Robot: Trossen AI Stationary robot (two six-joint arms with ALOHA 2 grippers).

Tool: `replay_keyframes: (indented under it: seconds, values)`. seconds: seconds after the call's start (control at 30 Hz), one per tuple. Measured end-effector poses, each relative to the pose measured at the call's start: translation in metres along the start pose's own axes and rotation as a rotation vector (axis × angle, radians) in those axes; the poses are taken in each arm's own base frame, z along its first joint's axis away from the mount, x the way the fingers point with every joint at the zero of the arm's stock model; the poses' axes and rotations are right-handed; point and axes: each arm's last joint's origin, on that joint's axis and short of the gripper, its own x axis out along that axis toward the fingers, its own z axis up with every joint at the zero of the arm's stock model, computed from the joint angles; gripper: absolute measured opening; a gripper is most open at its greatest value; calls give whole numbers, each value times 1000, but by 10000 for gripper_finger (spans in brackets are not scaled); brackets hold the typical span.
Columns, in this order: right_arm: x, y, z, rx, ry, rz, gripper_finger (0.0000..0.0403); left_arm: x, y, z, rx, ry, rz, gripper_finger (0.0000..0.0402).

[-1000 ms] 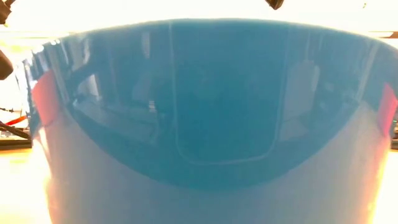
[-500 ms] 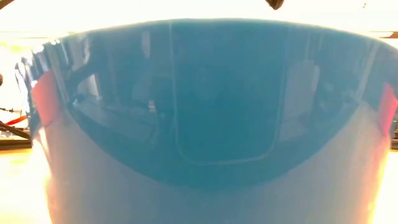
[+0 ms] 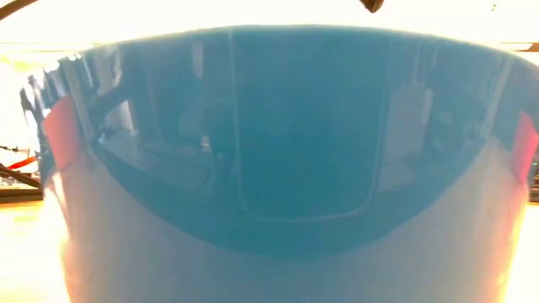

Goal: Pick & Place Mini bowls
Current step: Stack the bottom orange bowl on the orange bowl on the shelf

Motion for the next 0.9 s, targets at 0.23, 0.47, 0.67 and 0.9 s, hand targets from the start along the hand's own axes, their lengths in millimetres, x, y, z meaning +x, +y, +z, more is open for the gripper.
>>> replay_keyframes:
  seconds: [0.23,0.47,0.67,0.9]
  values:
    - [0,0,0,-4,0,0,8,2,0,0,21,15,-13,4]
    - [0,0,0,-7,0,0,8,-10,0,1,-1,-10,-43,2]
    - [0,0,0,-7,-1,-1,8,-48,6,-3,-67,-106,2,1]
    - [0,0,0,-15,-5,-7,8,-109,27,-15,-190,-262,118,1]
